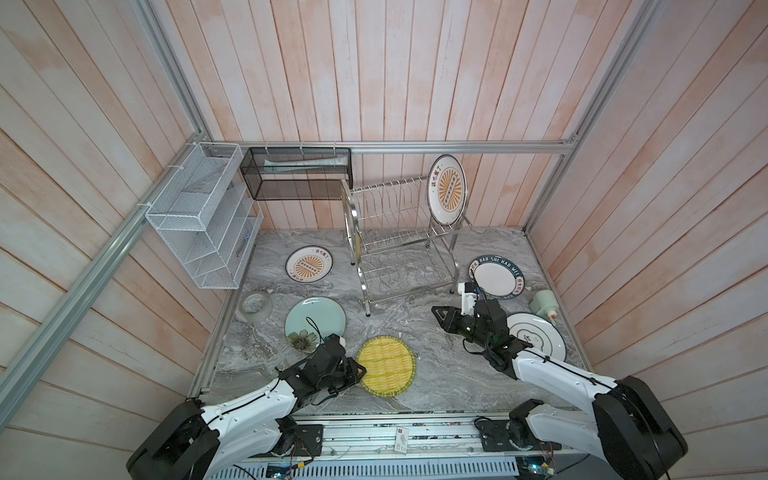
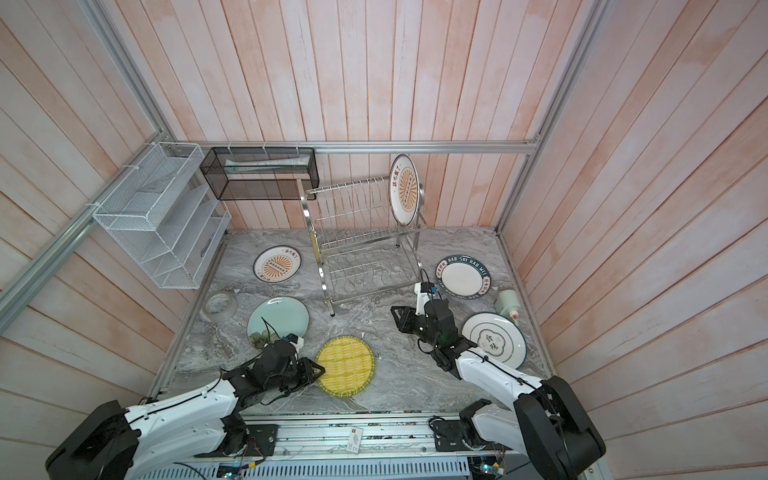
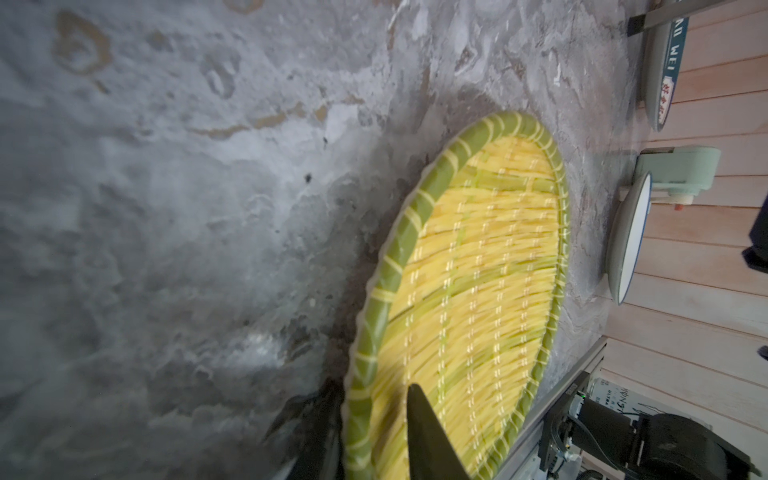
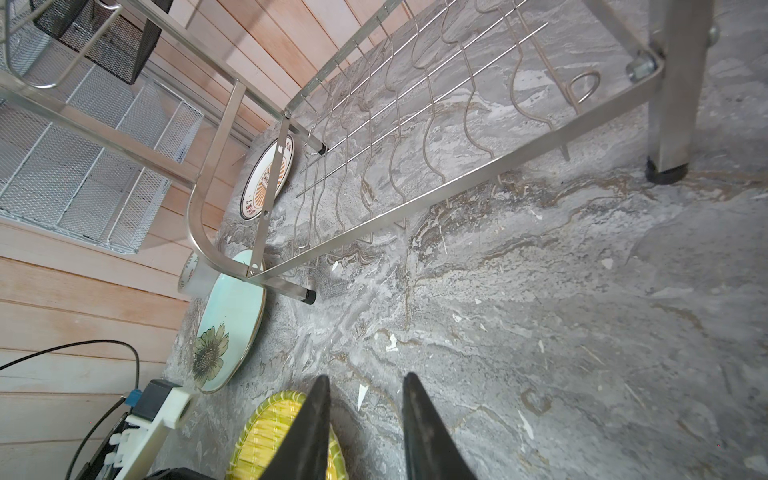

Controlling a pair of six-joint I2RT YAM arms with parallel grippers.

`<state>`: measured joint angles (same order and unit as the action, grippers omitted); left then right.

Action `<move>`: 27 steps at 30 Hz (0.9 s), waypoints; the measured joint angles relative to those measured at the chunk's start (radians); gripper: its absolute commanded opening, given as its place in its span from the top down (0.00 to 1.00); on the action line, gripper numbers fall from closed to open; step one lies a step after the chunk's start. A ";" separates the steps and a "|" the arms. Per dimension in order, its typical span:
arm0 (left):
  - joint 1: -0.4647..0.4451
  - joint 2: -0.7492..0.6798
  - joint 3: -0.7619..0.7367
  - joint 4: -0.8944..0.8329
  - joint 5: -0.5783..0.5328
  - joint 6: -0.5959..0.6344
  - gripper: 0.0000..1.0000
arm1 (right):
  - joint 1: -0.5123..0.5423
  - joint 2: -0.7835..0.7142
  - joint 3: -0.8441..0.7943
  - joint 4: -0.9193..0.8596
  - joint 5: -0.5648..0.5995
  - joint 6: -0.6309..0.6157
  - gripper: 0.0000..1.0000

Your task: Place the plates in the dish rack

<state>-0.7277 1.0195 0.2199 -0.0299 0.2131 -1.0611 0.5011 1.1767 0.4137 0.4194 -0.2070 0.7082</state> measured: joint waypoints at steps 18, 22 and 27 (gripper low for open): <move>0.000 -0.016 0.008 0.000 -0.013 0.002 0.80 | 0.000 -0.029 -0.010 -0.002 0.001 0.003 0.70; 0.000 -0.021 0.012 0.000 -0.013 0.002 0.84 | 0.000 -0.035 -0.010 -0.005 0.001 0.003 0.70; 0.000 -0.028 0.031 0.009 -0.012 0.002 0.89 | 0.000 -0.043 -0.010 -0.010 0.002 0.003 0.70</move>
<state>-0.7277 0.9916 0.2512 -0.0212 0.2012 -1.0592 0.5011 1.1336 0.4038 0.4099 -0.2054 0.7113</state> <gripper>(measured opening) 0.128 0.303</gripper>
